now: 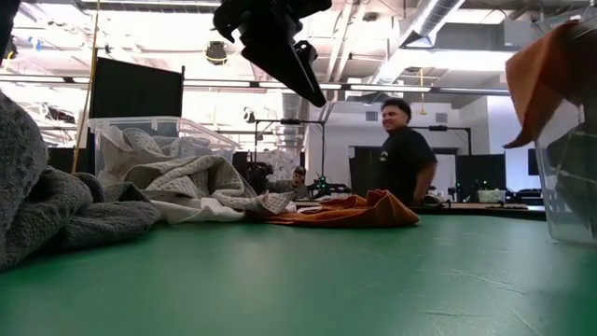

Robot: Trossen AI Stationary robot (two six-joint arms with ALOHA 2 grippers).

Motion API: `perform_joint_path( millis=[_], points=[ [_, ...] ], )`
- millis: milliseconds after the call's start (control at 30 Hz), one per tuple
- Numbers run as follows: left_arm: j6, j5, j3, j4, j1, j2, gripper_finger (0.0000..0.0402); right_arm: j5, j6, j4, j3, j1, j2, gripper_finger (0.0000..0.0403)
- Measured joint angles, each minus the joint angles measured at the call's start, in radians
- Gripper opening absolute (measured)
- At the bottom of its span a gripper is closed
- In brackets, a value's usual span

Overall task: Sort towels by color in basket
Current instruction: Put the left orange towel into the bottom transparent bin

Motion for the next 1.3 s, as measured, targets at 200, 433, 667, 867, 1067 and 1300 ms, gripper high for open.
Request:
perform_joint_path(
  millis=[200, 433, 667, 867, 1067, 1300],
  points=[
    [-0.005, 0.0, -0.001, -0.013, 0.0, 0.0, 0.0219, -0.033, 0.06, 0.088, -0.083, 0.059, 0.061, 0.018],
    [-0.002, 0.0, -0.001, -0.01, 0.0, 0.0, 0.0219, -0.093, 0.058, 0.189, -0.146, 0.05, 0.089, 0.018],
    [-0.001, 0.0, -0.001, -0.011, 0.017, 0.0, 0.0219, -0.139, 0.052, 0.223, -0.173, 0.038, 0.067, 0.018],
    [-0.005, 0.0, -0.001, -0.011, 0.028, 0.0, 0.0219, -0.174, 0.041, 0.21, -0.16, 0.029, 0.037, 0.018],
    [0.016, 0.0, -0.001, -0.008, 0.034, 0.0, 0.0219, -0.186, 0.039, 0.132, -0.098, 0.02, -0.088, 0.018],
    [0.08, 0.018, -0.001, 0.039, 0.062, 0.0, 0.0219, -0.102, 0.039, 0.113, -0.039, 0.023, -0.236, 0.018]
  ],
)
